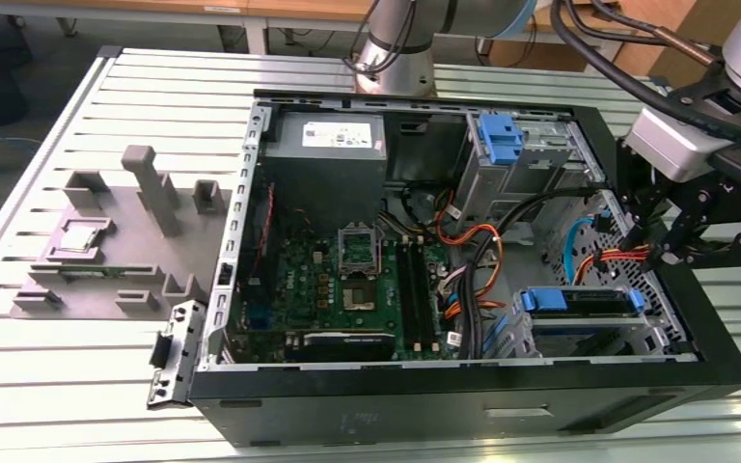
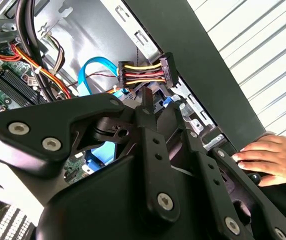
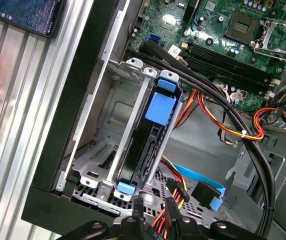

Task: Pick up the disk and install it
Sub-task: 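Insert the first disk wire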

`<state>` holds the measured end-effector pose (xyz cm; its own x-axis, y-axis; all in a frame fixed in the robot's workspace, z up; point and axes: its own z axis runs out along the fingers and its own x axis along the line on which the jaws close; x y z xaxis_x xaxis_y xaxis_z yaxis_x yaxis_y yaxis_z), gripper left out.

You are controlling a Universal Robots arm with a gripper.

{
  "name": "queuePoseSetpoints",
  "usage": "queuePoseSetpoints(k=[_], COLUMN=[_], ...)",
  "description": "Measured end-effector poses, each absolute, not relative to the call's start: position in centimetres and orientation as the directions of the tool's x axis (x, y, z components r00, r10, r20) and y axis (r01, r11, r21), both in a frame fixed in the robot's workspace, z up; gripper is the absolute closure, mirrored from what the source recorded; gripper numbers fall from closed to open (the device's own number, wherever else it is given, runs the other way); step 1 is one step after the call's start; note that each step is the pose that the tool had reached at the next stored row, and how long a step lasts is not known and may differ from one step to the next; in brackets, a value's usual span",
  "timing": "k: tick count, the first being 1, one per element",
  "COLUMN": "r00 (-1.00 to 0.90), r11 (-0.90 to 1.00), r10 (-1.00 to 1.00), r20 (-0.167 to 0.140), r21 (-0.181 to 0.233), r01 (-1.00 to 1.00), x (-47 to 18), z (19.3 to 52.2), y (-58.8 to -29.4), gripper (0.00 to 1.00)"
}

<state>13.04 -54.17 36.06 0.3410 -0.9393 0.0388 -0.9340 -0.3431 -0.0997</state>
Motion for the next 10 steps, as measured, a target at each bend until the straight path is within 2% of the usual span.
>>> queuePoseSetpoints(k=[10], r00=[0.413], r11=[-0.415], r10=[-0.910], r20=[0.043], r21=[-0.104], r01=[-0.904], x=[13.04], z=[35.89], y=[-54.18], gripper=[0.69])
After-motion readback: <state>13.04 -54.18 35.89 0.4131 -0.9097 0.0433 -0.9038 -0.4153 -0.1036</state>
